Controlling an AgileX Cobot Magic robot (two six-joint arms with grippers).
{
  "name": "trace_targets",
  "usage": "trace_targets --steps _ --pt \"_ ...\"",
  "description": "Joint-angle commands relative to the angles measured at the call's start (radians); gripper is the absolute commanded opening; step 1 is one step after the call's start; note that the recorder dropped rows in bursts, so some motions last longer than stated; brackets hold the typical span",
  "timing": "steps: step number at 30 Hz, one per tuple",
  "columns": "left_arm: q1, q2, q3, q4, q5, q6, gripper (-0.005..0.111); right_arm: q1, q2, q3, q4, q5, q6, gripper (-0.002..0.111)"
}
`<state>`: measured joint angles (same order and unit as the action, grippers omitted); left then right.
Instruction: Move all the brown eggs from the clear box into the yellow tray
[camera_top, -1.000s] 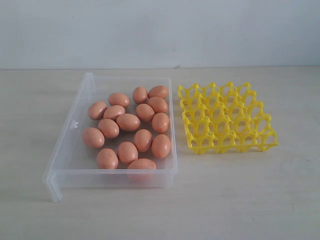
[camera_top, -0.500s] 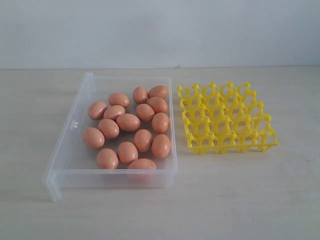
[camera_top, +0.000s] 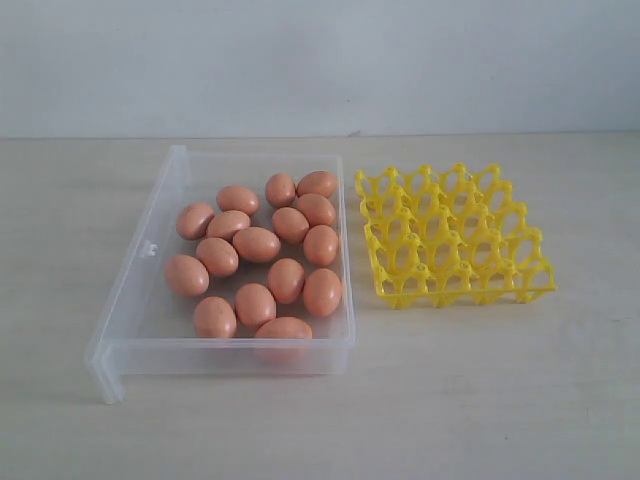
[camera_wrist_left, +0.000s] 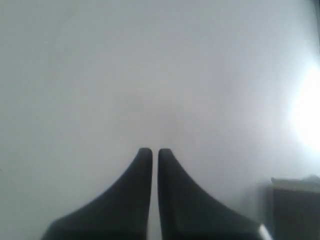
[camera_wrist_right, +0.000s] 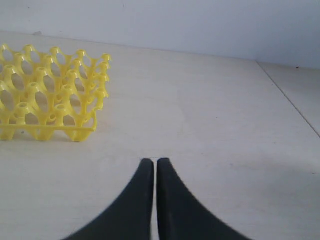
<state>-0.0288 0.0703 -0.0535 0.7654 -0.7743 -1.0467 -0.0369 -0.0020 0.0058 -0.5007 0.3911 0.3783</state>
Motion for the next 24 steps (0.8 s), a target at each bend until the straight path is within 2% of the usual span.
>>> trace_targets --steps 1,13,17,19,22,24 --pt "-0.004 0.177 -0.09 0.306 -0.013 -0.254 0.004 -0.003 0.002 -0.006 -0.004 -0.006 0.003 0.0" --pt "-0.004 0.811 -0.251 0.558 -0.431 -0.234 0.004 -0.003 0.002 -0.006 -0.004 -0.006 0.003 0.0" --pt "-0.004 0.861 -0.196 0.567 -0.447 0.064 0.004 -0.003 0.002 -0.006 -0.004 -0.006 0.003 0.0" --pt "-0.004 0.851 -0.127 0.466 -0.447 0.259 0.004 -0.003 0.002 -0.006 -0.004 -0.006 0.003 0.0" --pt "-0.004 0.811 0.023 0.226 -0.447 0.537 0.004 -0.003 0.002 -0.006 -0.004 -0.006 0.003 0.0" --pt "-0.004 0.771 0.054 0.101 -0.447 0.691 0.004 -0.003 0.002 -0.006 -0.004 -0.006 0.003 0.0"
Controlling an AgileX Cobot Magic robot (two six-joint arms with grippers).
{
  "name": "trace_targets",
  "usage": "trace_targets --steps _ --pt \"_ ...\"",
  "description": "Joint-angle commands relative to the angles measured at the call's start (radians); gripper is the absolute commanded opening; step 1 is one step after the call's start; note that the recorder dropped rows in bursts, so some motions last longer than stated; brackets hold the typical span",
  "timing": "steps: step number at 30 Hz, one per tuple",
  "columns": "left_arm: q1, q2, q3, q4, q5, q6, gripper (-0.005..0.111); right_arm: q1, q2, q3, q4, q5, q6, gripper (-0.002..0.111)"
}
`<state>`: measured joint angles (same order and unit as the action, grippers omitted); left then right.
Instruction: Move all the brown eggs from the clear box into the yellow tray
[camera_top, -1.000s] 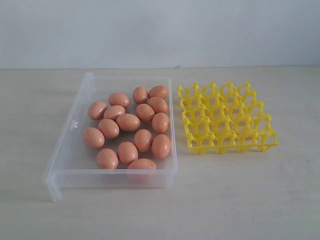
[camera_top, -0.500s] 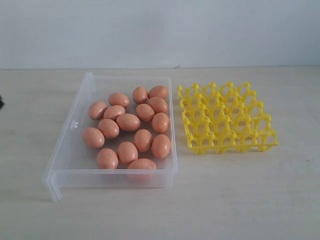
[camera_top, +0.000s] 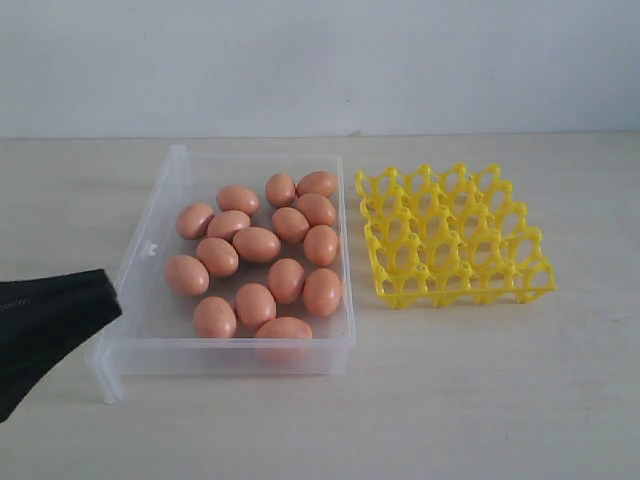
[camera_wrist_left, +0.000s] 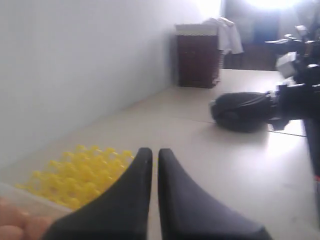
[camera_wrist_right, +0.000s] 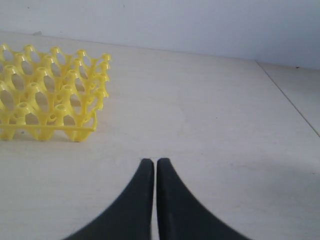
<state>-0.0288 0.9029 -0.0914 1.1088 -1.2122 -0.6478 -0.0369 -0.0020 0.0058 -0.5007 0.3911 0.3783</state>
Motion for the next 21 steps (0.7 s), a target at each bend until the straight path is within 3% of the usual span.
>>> trace_targets --steps 1,11,17,21 --pt "-0.004 -0.083 0.091 -0.196 -0.009 0.267 0.004 -0.003 0.002 -0.006 -0.004 -0.004 0.003 0.0" --pt "-0.004 -0.352 0.091 -0.32 0.008 0.283 0.004 -0.003 0.002 -0.006 -0.004 0.001 0.003 0.0" --pt "-0.004 -0.541 0.091 -0.512 0.213 0.274 0.004 -0.003 0.002 -0.006 -0.004 -0.001 0.003 0.0" --pt "-0.004 -0.694 0.091 -0.643 0.422 0.245 0.004 -0.003 0.002 -0.006 -0.004 -0.001 0.003 0.0"
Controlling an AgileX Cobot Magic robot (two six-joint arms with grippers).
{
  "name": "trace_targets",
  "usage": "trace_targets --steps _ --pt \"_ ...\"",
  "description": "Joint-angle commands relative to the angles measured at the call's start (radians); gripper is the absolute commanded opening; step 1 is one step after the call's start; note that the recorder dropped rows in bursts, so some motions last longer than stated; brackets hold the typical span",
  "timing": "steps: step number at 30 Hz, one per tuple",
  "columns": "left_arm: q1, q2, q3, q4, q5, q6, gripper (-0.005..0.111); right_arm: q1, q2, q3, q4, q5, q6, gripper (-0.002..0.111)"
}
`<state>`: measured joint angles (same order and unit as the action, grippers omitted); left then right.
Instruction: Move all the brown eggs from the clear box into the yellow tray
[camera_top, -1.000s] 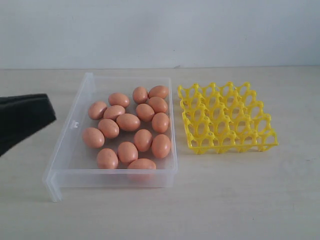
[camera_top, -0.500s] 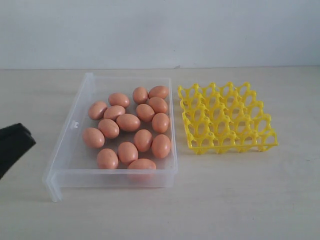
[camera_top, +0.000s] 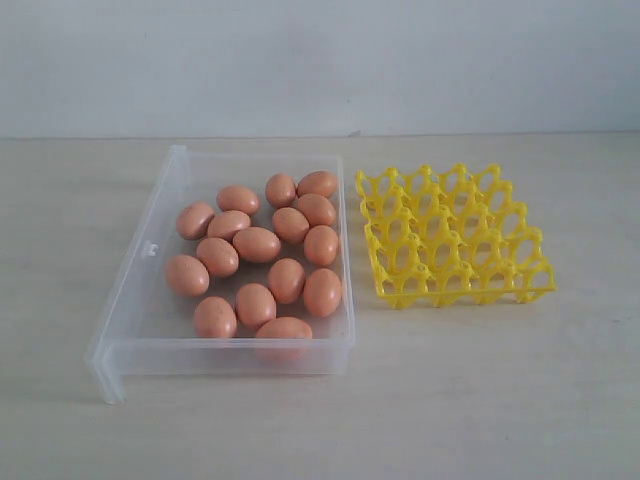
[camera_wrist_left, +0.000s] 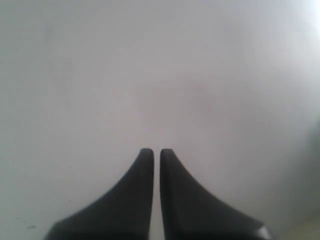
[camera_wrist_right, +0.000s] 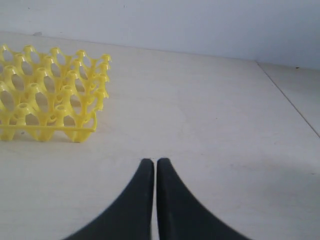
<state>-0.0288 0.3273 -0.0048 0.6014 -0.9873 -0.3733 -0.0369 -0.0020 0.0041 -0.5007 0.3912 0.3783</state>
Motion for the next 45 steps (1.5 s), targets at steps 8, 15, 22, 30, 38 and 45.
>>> trace_targets --steps 8,15,22,30,38,45 --pt "-0.004 -0.327 0.005 -0.438 0.604 0.146 0.004 -0.003 0.002 -0.004 -0.004 -0.003 0.003 0.0" --pt "-0.002 -0.327 0.005 -0.453 0.604 0.139 0.004 -0.003 0.002 -0.004 -0.111 -0.005 -0.116 0.0" --pt "-0.004 -0.327 0.005 -0.452 0.709 0.139 0.004 -0.003 0.002 -0.004 -0.278 -0.012 -0.24 0.0" --pt "-0.004 -0.327 0.005 -0.452 0.704 0.139 0.004 -0.003 0.002 -0.004 -0.396 -0.069 -0.295 0.0" --pt "-0.004 -0.327 0.005 -0.452 0.704 0.139 0.004 -0.003 0.002 -0.004 -0.364 -0.896 0.19 0.0" --pt "-0.004 -0.327 0.005 -0.452 0.702 0.139 0.004 -0.003 0.022 -0.061 -0.238 -0.913 0.411 0.0"
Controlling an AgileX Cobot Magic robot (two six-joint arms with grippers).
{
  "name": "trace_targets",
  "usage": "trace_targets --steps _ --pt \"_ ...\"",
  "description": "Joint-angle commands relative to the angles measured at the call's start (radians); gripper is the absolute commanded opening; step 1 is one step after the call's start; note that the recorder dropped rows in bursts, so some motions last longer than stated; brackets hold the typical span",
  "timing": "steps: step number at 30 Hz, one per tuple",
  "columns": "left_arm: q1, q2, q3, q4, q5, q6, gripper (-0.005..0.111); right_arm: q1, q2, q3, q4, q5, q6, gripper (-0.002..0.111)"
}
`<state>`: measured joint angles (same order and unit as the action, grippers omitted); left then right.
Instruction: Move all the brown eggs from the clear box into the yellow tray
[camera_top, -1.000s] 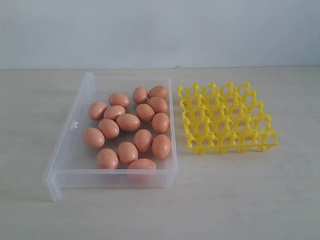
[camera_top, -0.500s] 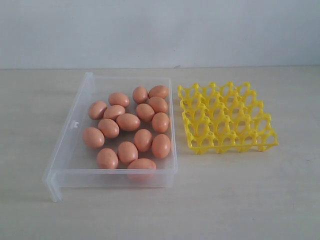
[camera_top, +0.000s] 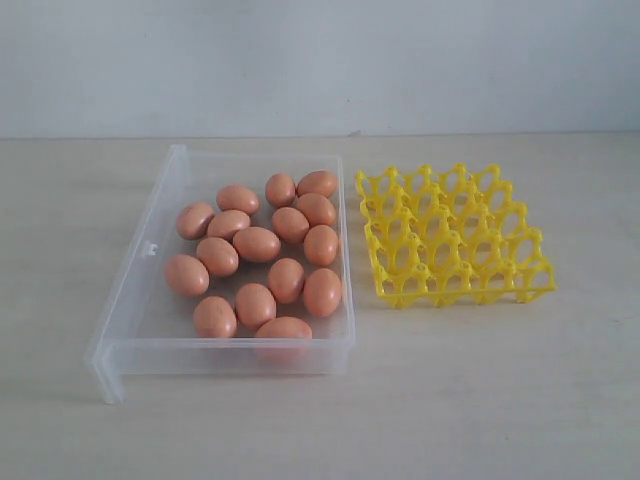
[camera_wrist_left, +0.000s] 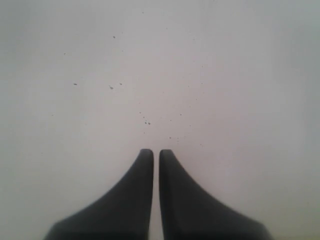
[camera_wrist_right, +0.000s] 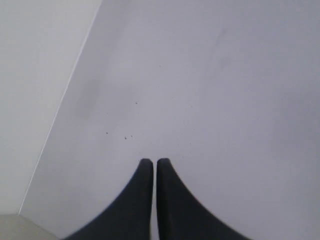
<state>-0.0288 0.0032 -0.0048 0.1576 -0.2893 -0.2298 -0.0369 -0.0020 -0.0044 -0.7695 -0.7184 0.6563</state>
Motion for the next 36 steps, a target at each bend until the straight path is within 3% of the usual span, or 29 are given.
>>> trace_targets --steps 1,5,10,12,16,24,27,36 --pt "-0.004 -0.003 0.005 -0.008 0.004 -0.004 0.004 -0.003 0.056 -0.068 0.032 0.242 0.153 0.0" --pt "-0.004 -0.003 0.005 -0.008 0.004 -0.004 0.004 -0.003 0.249 -0.108 0.026 0.18 0.22 0.0" --pt "-0.004 -0.003 0.005 -0.008 0.004 -0.004 0.004 -0.003 0.445 -0.121 0.092 -0.243 0.275 0.0" --pt "-0.004 -0.003 0.005 -0.008 0.004 -0.004 0.004 -0.003 0.467 -0.158 0.092 -0.298 0.241 0.0" --pt "-0.004 -0.003 0.005 -0.008 0.004 -0.004 0.004 -0.003 0.663 -0.308 -0.151 -0.216 0.269 0.0" --pt "-0.004 -0.003 0.005 -0.008 0.007 -0.004 0.004 0.011 1.104 -0.566 -0.666 -0.176 0.621 0.0" --pt "-0.004 -0.003 0.005 -0.008 0.007 -0.004 0.004 0.076 1.201 -0.62 -0.704 -0.112 0.613 0.0" --pt "-0.004 -0.003 0.005 -0.008 0.007 -0.004 0.004 0.432 1.416 -0.785 -0.724 0.329 0.445 0.0"
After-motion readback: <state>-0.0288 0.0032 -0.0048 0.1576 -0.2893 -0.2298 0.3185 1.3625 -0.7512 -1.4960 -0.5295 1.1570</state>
